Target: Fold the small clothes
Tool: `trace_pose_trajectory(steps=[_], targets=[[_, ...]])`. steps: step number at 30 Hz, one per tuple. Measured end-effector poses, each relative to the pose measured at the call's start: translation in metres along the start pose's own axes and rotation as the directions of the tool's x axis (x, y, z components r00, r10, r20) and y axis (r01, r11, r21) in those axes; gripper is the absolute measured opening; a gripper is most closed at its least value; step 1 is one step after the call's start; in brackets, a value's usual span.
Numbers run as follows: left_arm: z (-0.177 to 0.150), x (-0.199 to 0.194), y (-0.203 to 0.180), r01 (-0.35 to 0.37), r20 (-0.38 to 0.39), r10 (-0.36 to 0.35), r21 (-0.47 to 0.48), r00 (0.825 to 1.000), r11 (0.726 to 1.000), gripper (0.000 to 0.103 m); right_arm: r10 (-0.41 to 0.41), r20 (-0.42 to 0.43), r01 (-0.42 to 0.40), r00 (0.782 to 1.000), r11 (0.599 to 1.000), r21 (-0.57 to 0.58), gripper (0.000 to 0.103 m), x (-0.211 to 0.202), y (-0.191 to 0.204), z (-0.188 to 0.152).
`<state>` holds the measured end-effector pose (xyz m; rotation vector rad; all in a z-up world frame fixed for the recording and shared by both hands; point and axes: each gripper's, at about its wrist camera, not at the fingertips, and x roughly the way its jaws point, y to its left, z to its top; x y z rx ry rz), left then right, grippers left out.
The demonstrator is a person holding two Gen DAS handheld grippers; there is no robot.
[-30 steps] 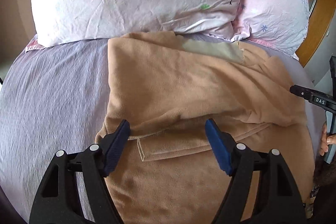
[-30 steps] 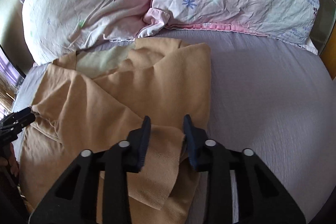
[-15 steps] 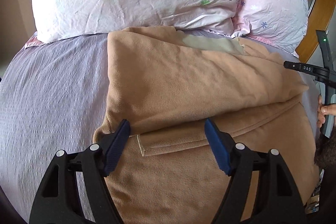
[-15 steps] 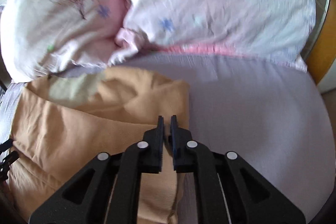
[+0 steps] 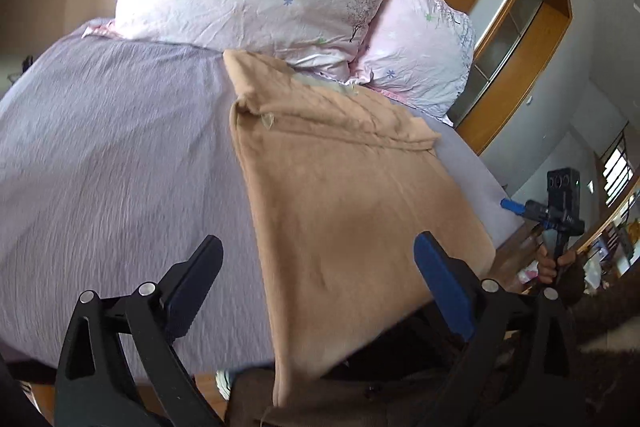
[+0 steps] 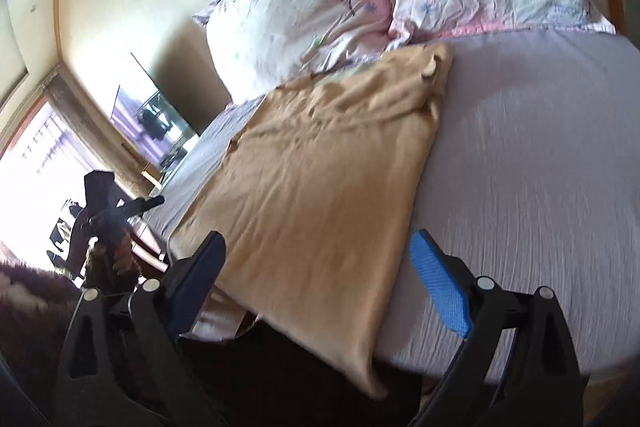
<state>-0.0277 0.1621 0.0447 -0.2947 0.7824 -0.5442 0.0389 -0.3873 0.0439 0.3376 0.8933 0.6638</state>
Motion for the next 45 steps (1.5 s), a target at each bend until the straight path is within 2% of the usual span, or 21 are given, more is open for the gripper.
trace_pose_trajectory(steps=[3, 5, 8, 10, 12, 13, 14, 15, 16, 17, 20, 22, 24, 27, 29, 32, 34, 37, 40, 43, 45], targets=[[-0.039, -0.013, 0.018, 0.042, -0.013, -0.044, -0.1, 0.999, 0.994, 0.098, 0.003, -0.091, 0.006, 0.996, 0.996, 0.094, 0.094, -0.002, -0.014, -0.051], [-0.058, -0.013, 0.023, 0.077, -0.026, -0.081, -0.134, 0.996, 0.988, 0.098, 0.005, -0.137, 0.016, 0.991, 0.989, 0.147, 0.094, 0.006, -0.024, -0.07], [-0.073, 0.004, 0.026, 0.053, -0.088, -0.067, -0.151, 0.994, 0.987, 0.097, 0.043, -0.162, -0.012, 0.986, 0.981, 0.192, 0.093, 0.024, -0.033, -0.083], [-0.076, 0.021, 0.028, 0.071, -0.111, -0.092, -0.176, 0.99, 0.982, 0.096, 0.077, -0.157, -0.045, 0.985, 0.978, 0.202, 0.093, 0.036, -0.035, -0.084], [-0.077, 0.038, 0.029, 0.105, -0.124, -0.133, -0.213, 0.983, 0.971, 0.085, 0.103, -0.161, -0.068, 0.982, 0.976, 0.206, 0.09, 0.049, -0.035, -0.082], [-0.078, 0.045, 0.031, 0.122, -0.132, -0.155, -0.233, 0.979, 0.965, 0.075, 0.124, -0.165, -0.089, 0.978, 0.974, 0.207, 0.076, 0.056, -0.034, -0.082], [-0.078, 0.052, 0.032, 0.139, -0.142, -0.179, -0.256, 0.974, 0.957, 0.062, 0.147, -0.169, -0.111, 0.975, 0.972, 0.205, 0.047, 0.06, -0.032, -0.082], [-0.079, 0.06, 0.032, 0.157, -0.15, -0.205, -0.28, 0.967, 0.947, 0.052, 0.17, -0.177, -0.135, 0.969, 0.971, 0.195, 0.031, 0.063, -0.028, -0.084], [-0.08, 0.065, 0.031, 0.179, -0.158, -0.235, -0.307, 0.959, 0.935, 0.029, 0.188, -0.183, -0.155, 0.965, 0.972, 0.178, 0.009, 0.064, -0.023, -0.086], [-0.081, 0.067, 0.032, 0.196, -0.16, -0.262, -0.337, 0.952, 0.921, 0.009, 0.196, -0.178, -0.169, 0.964, 0.973, 0.156, 0.008, 0.061, -0.017, -0.085], [-0.078, 0.054, 0.037, 0.289, -0.081, -0.355, -0.428, 0.931, 0.856, 0.005, 0.22, -0.119, -0.208, 0.968, 0.972, 0.105, 0.007, 0.04, -0.002, -0.075], [-0.065, 0.038, 0.033, 0.331, -0.029, -0.378, -0.424, 0.925, 0.843, 0.005, 0.231, -0.059, -0.228, 0.971, 0.972, 0.06, 0.006, 0.026, 0.009, -0.057], [-0.044, 0.023, 0.023, 0.356, 0.022, -0.375, -0.37, 0.927, 0.858, 0.005, 0.235, 0.01, -0.235, 0.972, 0.972, 0.006, 0.006, 0.014, 0.02, -0.03], [0.007, 0.017, 0.013, 0.339, 0.059, -0.335, -0.267, 0.94, 0.902, 0.005, 0.236, 0.134, -0.23, 0.962, 0.971, -0.06, 0.007, 0.008, 0.024, 0.027], [0.049, 0.026, 0.017, 0.32, 0.096, -0.305, -0.239, 0.947, 0.917, 0.005, 0.22, 0.215, -0.216, 0.951, 0.975, -0.044, 0.007, 0.018, 0.018, 0.075], [0.117, 0.059, 0.031, 0.267, 0.148, -0.236, -0.253, 0.96, 0.93, 0.005, 0.156, 0.277, -0.168, 0.948, 0.986, 0.02, 0.007, 0.049, -0.006, 0.139], [0.158, 0.094, 0.045, 0.22, 0.145, -0.184, -0.292, 0.972, 0.931, 0.005, 0.071, 0.27, -0.105, 0.96, 0.988, 0.114, 0.007, 0.088, -0.027, 0.183], [0.196, 0.148, 0.07, 0.129, 0.098, -0.101, -0.34, 0.99, 0.932, 0.005, -0.037, 0.21, -0.022, 0.977, 0.962, 0.27, 0.007, 0.147, -0.073, 0.225], [0.212, 0.189, 0.094, 0.069, 0.052, -0.052, -0.403, 0.997, 0.913, 0.005, -0.101, 0.163, 0.027, 0.981, 0.914, 0.405, 0.007, 0.187, -0.115, 0.236], [0.216, 0.211, 0.115, 0.055, 0.03, -0.046, -0.454, 0.998, 0.889, 0.005, -0.129, 0.14, 0.046, 0.982, 0.873, 0.486, 0.007, 0.208, -0.137, 0.238], [0.22, 0.22, 0.126, 0.061, 0.024, -0.057, -0.497, 0.998, 0.866, 0.005, -0.167, 0.116, 0.085, 0.979, 0.855, 0.512, 0.025, 0.217, -0.141, 0.237]])
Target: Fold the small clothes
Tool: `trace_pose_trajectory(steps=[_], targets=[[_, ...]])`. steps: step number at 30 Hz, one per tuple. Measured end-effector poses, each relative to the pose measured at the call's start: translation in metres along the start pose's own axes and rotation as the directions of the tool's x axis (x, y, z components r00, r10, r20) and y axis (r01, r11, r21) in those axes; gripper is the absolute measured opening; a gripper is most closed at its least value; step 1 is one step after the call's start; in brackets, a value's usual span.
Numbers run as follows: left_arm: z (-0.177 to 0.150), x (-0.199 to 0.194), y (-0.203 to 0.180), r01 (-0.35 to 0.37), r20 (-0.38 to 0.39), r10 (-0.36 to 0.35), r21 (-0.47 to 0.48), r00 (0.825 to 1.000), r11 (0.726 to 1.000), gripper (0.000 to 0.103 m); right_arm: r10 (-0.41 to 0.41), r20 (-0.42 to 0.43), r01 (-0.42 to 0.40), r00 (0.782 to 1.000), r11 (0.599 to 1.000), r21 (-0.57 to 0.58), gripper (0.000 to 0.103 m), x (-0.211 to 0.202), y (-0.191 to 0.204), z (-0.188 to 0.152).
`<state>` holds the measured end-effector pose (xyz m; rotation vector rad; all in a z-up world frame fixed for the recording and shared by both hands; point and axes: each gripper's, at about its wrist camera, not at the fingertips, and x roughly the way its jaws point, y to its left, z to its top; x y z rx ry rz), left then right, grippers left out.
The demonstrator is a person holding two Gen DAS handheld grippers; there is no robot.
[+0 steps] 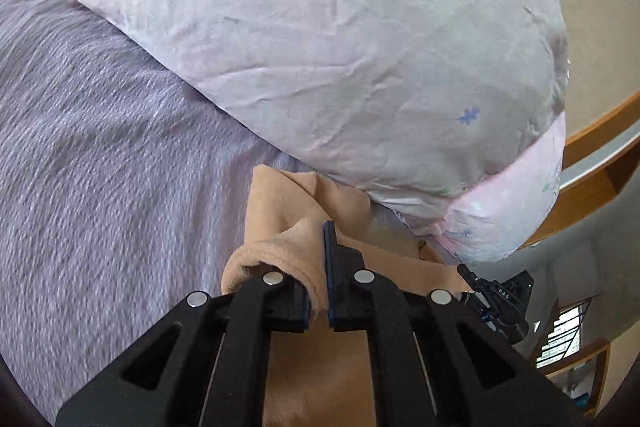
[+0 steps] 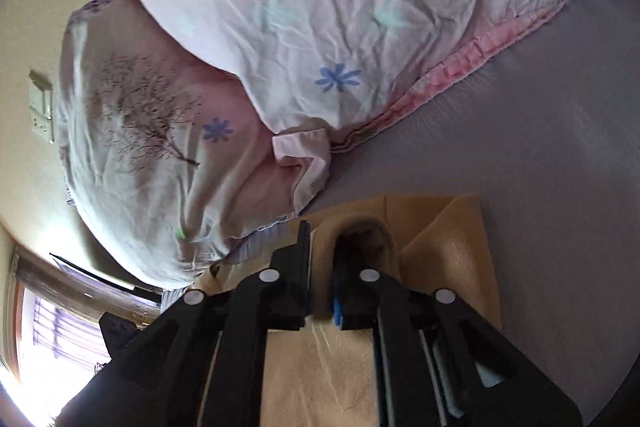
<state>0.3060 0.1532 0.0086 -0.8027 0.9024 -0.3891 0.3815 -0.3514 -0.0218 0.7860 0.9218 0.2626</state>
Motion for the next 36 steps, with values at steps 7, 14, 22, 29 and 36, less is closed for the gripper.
trace_pose_trajectory(steps=[7, 14, 22, 29, 36], targets=[[0.021, -0.026, 0.014, 0.051, 0.122, -0.036, -0.124, 0.992, 0.991, 0.08, -0.106, 0.139, 0.096, 0.985, 0.993, 0.073, 0.071, -0.013, -0.007, 0.007], [-0.019, -0.066, 0.006, -0.013, 0.004, 0.012, 0.045, 1.0, 0.999, 0.083, -0.074, 0.167, 0.099, 0.983, 0.984, -0.147, 0.065, -0.079, 0.005, -0.025], [-0.046, -0.067, 0.001, 0.0, -0.085, 0.005, 0.068, 0.996, 0.998, 0.083, -0.251, 0.026, 0.248, 0.968, 0.93, -0.27, 0.045, -0.019, 0.029, -0.025], [-0.058, -0.052, -0.01, 0.005, -0.153, 0.013, 0.117, 0.988, 0.993, 0.083, -0.252, 0.024, 0.251, 0.968, 0.943, -0.219, 0.005, -0.011, 0.014, -0.027], [-0.063, -0.032, -0.016, -0.032, -0.178, 0.057, 0.139, 0.982, 0.99, 0.083, -0.25, 0.026, 0.251, 0.968, 0.953, -0.168, 0.058, -0.02, 0.006, -0.037]])
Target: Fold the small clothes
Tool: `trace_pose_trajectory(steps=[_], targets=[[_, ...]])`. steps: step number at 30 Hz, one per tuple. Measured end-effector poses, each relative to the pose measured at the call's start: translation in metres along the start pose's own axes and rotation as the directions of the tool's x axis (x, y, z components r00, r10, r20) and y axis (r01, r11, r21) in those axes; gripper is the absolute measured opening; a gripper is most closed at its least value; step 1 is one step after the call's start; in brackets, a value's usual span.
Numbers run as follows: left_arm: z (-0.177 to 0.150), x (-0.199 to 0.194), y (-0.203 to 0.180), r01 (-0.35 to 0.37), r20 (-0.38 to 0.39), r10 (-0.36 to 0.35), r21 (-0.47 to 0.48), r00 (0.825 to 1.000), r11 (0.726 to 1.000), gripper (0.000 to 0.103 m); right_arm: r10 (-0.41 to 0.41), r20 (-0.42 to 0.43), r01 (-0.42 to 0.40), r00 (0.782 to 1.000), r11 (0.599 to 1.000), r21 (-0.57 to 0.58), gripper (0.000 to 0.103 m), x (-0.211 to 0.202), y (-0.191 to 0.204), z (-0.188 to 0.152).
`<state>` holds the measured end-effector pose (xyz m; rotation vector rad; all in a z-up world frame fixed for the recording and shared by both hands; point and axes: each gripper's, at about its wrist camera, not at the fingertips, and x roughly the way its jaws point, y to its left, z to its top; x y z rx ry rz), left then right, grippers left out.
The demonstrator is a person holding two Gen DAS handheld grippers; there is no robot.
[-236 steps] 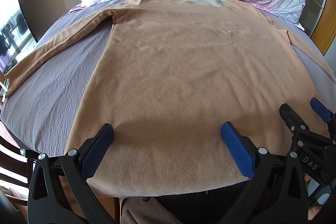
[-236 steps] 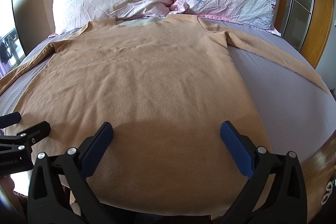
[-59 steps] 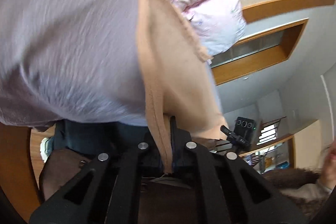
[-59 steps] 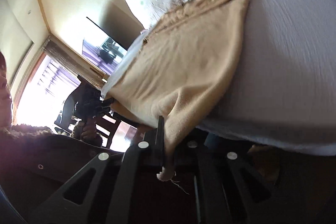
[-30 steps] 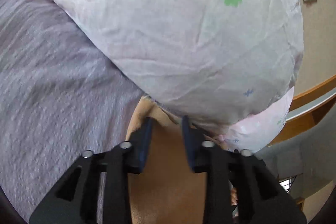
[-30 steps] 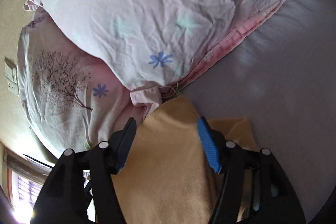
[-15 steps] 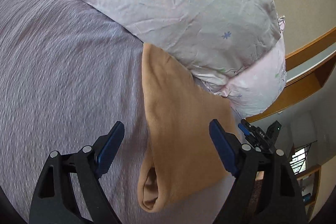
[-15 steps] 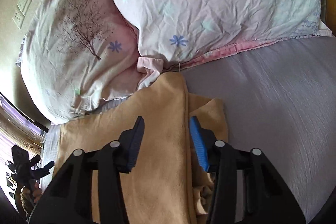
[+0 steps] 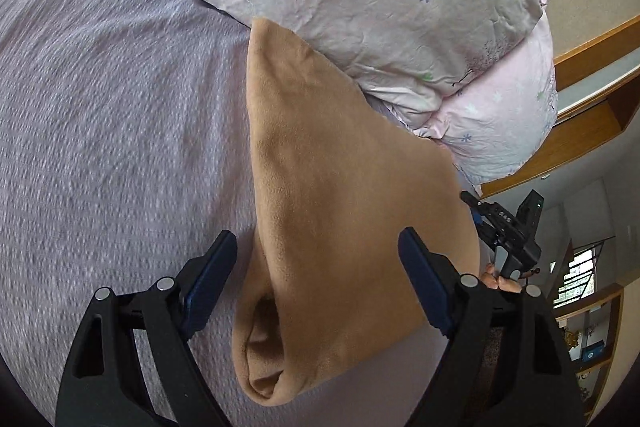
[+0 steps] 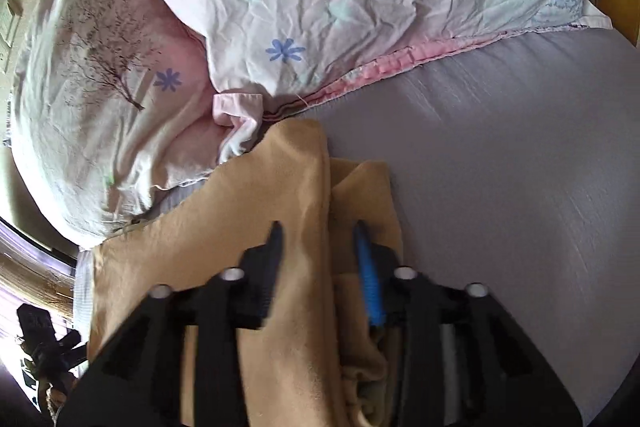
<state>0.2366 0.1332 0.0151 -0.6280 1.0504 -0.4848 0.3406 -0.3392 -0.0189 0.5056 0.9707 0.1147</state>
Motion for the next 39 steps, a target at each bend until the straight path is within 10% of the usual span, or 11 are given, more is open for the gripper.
trace_pose_trajectory(steps=[3, 6, 10, 15, 23, 25, 27, 30, 31, 34, 39], targets=[[0.001, 0.007, -0.002, 0.021, 0.007, -0.021, -0.019, 1.0, 1.0, 0.075, 0.086, 0.11, -0.086, 0.99, 0.996, -0.004, 0.072, -0.026, 0.008, -0.007], [-0.001, 0.019, 0.008, 0.036, -0.016, -0.038, -0.111, 0.999, 0.993, 0.019, 0.156, 0.117, -0.156, 0.981, 0.988, -0.009, 0.075, -0.04, 0.012, -0.012], [0.006, 0.008, 0.008, 0.178, 0.053, -0.17, -0.203, 0.984, 0.963, 0.017, 0.202, 0.127, -0.201, 0.971, 0.979, -0.021, 0.077, -0.058, 0.004, -0.021], [0.024, 0.006, -0.086, 0.273, 0.08, -0.268, -0.058, 0.96, 0.96, 0.017, 0.223, 0.189, -0.226, 0.956, 0.974, -0.006, 0.078, -0.091, -0.024, -0.027], [-0.011, 0.169, -0.248, 0.312, -0.208, -0.289, 0.087, 0.934, 0.946, 0.023, 0.201, 0.208, -0.223, 0.957, 0.971, 0.088, 0.078, -0.103, -0.065, -0.042], [-0.025, 0.207, -0.258, 0.346, -0.307, -0.323, 0.023, 0.895, 0.938, 0.026, 0.205, 0.185, -0.228, 0.961, 0.968, 0.109, 0.078, -0.101, -0.071, -0.044], [-0.031, 0.208, -0.263, 0.491, -0.358, -0.472, -0.04, 0.806, 0.87, 0.026, 0.209, 0.174, -0.228, 0.962, 0.969, 0.096, 0.078, -0.105, -0.073, -0.046], [-0.021, 0.158, -0.262, 0.503, -0.253, -0.463, 0.121, 0.849, 0.856, 0.05, 0.236, 0.17, -0.253, 0.957, 0.963, 0.089, 0.078, -0.111, -0.076, -0.045], [-0.016, 0.138, -0.254, 0.464, -0.19, -0.435, 0.16, 0.88, 0.871, 0.071, 0.263, 0.16, -0.281, 0.951, 0.955, 0.095, 0.08, -0.11, -0.077, -0.045], [-0.004, 0.104, -0.215, 0.275, -0.069, -0.267, 0.166, 0.961, 0.947, 0.074, 0.34, 0.09, -0.349, 0.936, 0.931, 0.111, 0.089, -0.099, -0.074, -0.043], [-0.01, 0.121, -0.156, 0.111, -0.172, -0.092, 0.105, 0.981, 0.988, 0.074, 0.383, -0.071, -0.372, 0.921, 0.919, 0.133, 0.09, -0.056, -0.057, -0.041]])
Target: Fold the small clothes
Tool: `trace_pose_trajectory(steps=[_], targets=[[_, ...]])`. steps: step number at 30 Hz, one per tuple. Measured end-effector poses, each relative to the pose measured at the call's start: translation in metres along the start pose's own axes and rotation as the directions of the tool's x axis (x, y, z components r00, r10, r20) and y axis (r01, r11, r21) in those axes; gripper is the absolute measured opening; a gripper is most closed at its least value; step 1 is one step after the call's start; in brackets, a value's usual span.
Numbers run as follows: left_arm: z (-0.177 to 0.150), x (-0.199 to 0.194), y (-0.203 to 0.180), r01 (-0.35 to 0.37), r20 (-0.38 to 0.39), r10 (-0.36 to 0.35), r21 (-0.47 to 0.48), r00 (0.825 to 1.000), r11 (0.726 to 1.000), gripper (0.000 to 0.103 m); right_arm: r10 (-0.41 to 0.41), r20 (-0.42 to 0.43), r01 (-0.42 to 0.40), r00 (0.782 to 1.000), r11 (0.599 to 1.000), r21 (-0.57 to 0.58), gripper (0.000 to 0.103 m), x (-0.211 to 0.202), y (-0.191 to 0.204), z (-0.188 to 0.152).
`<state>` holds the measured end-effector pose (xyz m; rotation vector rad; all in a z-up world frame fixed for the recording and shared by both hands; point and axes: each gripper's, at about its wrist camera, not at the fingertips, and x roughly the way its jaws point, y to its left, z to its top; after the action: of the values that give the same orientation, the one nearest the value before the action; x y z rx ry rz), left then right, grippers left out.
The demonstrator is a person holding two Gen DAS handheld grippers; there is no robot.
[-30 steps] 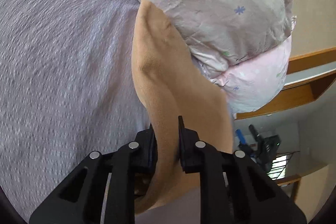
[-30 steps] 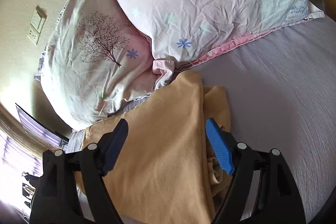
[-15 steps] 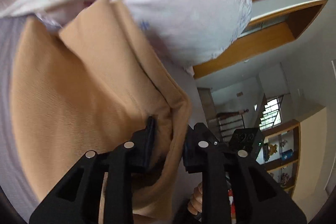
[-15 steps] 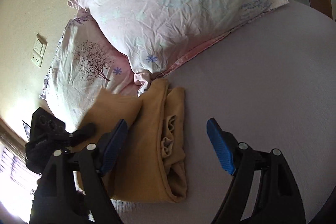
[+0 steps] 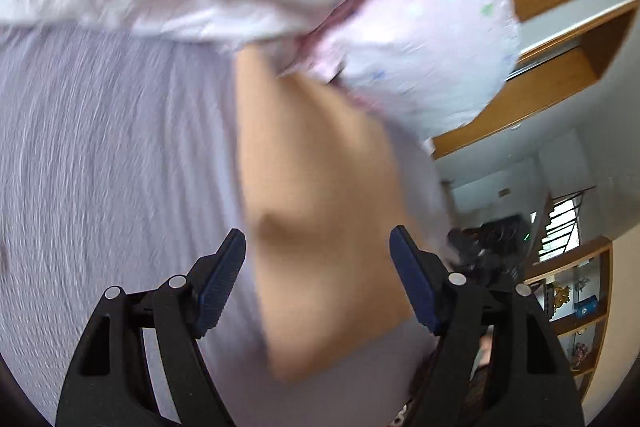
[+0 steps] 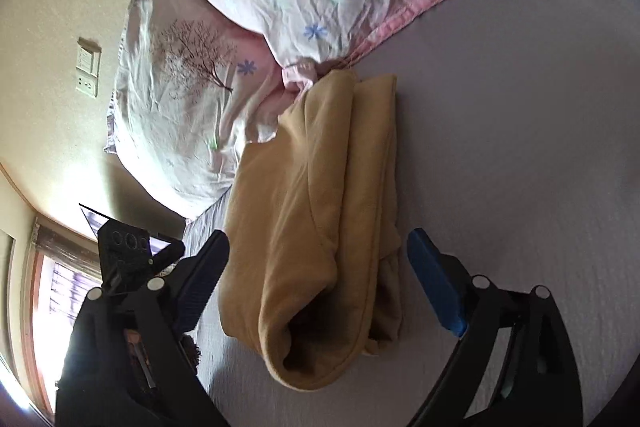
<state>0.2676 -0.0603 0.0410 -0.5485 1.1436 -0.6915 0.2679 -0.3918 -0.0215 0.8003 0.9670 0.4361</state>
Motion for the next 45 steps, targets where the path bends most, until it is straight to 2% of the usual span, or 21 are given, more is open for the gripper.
trace_pose_trajectory(steps=[3, 6, 7, 8, 10, 11, 17, 18, 20, 22, 23, 26, 29, 33, 34, 35, 36, 37, 39, 42, 45], targets=[[-0.004, 0.028, 0.011, -0.012, -0.073, 0.011, -0.012, 0.997, 1.0, 0.074, -0.014, -0.06, 0.015, 0.998, 1.0, 0.018, 0.09, 0.022, -0.004, 0.0], [-0.003, 0.042, 0.004, 0.032, -0.073, -0.031, 0.01, 0.997, 0.999, 0.075, -0.015, -0.061, 0.015, 0.998, 1.0, -0.009, 0.088, 0.027, -0.002, -0.004], [-0.002, 0.047, 0.002, 0.059, -0.074, -0.058, 0.002, 0.996, 0.998, 0.072, -0.014, -0.067, 0.013, 0.998, 1.0, -0.022, 0.076, 0.029, -0.001, -0.006], [-0.002, 0.052, 0.001, 0.053, -0.065, -0.053, -0.004, 0.996, 0.999, 0.062, -0.026, -0.067, 0.023, 0.997, 0.999, -0.044, 0.055, 0.031, 0.0, -0.009], [-0.009, 0.053, -0.003, 0.043, -0.049, -0.042, 0.02, 0.998, 0.999, 0.042, -0.009, -0.083, 0.006, 0.996, 0.999, -0.045, 0.039, 0.038, -0.001, -0.013], [-0.011, 0.049, -0.004, 0.052, -0.035, -0.051, 0.037, 0.998, 0.998, 0.036, 0.003, -0.069, -0.007, 0.998, 0.999, -0.05, 0.037, 0.038, 0.002, -0.015], [-0.026, -0.015, 0.009, 0.057, 0.1, -0.068, 0.109, 0.993, 0.992, 0.034, 0.078, -0.072, -0.092, 0.994, 0.972, -0.216, 0.036, 0.051, 0.055, -0.024], [-0.03, -0.025, 0.014, 0.025, 0.12, -0.04, 0.123, 0.992, 0.992, 0.034, 0.074, -0.095, -0.095, 0.993, 0.965, -0.244, 0.038, 0.061, 0.063, -0.027], [-0.036, -0.037, 0.023, -0.08, 0.126, 0.063, 0.134, 0.99, 0.988, 0.038, -0.012, -0.174, -0.037, 0.985, 0.961, -0.274, 0.057, 0.083, 0.069, -0.034], [-0.044, -0.047, 0.035, -0.138, 0.11, 0.124, 0.125, 0.986, 0.983, 0.042, -0.073, -0.194, 0.022, 0.978, 0.967, -0.255, 0.063, 0.085, 0.065, -0.033], [-0.047, -0.053, 0.04, -0.143, 0.119, 0.129, 0.114, 0.984, 0.983, 0.044, -0.073, -0.147, 0.037, 0.986, 0.971, -0.238, 0.068, 0.074, 0.065, -0.028], [-0.058, -0.076, 0.036, -0.181, 0.205, 0.148, 0.153, 0.967, 0.971, 0.044, -0.052, 0.071, 0.067, 0.996, 0.971, -0.228, 0.07, 0.034, 0.075, -0.005], [-0.07, -0.082, 0.012, -0.148, 0.249, 0.087, 0.235, 0.965, 0.961, 0.056, -0.035, 0.067, 0.049, 0.997, 0.974, -0.223, 0.069, 0.044, 0.088, 0.02], [-0.075, -0.056, -0.015, -0.126, 0.203, 0.06, 0.329, 0.977, 0.936, 0.058, -0.11, -0.019, 0.103, 0.994, 0.972, -0.209, 0.062, 0.098, 0.096, 0.035], [-0.075, -0.047, -0.017, -0.131, 0.191, 0.07, 0.331, 0.979, 0.934, 0.058, -0.108, -0.038, 0.098, 0.993, 0.974, -0.203, 0.053, 0.107, 0.095, 0.035], [-0.073, -0.041, -0.015, -0.137, 0.177, 0.082, 0.326, 0.981, 0.935, 0.058, -0.103, -0.06, 0.089, 0.993, 0.975, -0.204, 0.016, 0.116, 0.095, 0.034], [-0.072, -0.036, -0.011, -0.143, 0.164, 0.094, 0.317, 0.982, 0.938, 0.058, -0.119, -0.061, 0.103, 0.991, 0.971, -0.215, 0.006, 0.119, 0.092, 0.031], [-0.071, -0.032, -0.009, -0.145, 0.156, 0.1, 0.309, 0.983, 0.94, 0.058, -0.135, -0.025, 0.127, 0.991, 0.968, -0.217, 0.005, 0.116, 0.091, 0.03], [-0.072, -0.031, -0.006, -0.124, 0.149, 0.081, 0.303, 0.985, 0.945, 0.058, -0.144, 0.051, 0.151, 0.988, 0.975, -0.162, 0.005, 0.1, 0.079, 0.034], [-0.073, -0.028, -0.008, -0.13, 0.154, 0.086, 0.307, 0.984, 0.943, 0.058, -0.191, 0.019, 0.192, 0.981, 0.973, -0.13, 0.007, 0.099, 0.065, 0.032], [-0.082, -0.042, -0.01, -0.117, 0.171, 0.067, 0.306, 0.983, 0.945, 0.059, -0.202, 0.09, 0.216, 0.975, 0.959, -0.182, 0.035, 0.07, 0.081, 0.018]])
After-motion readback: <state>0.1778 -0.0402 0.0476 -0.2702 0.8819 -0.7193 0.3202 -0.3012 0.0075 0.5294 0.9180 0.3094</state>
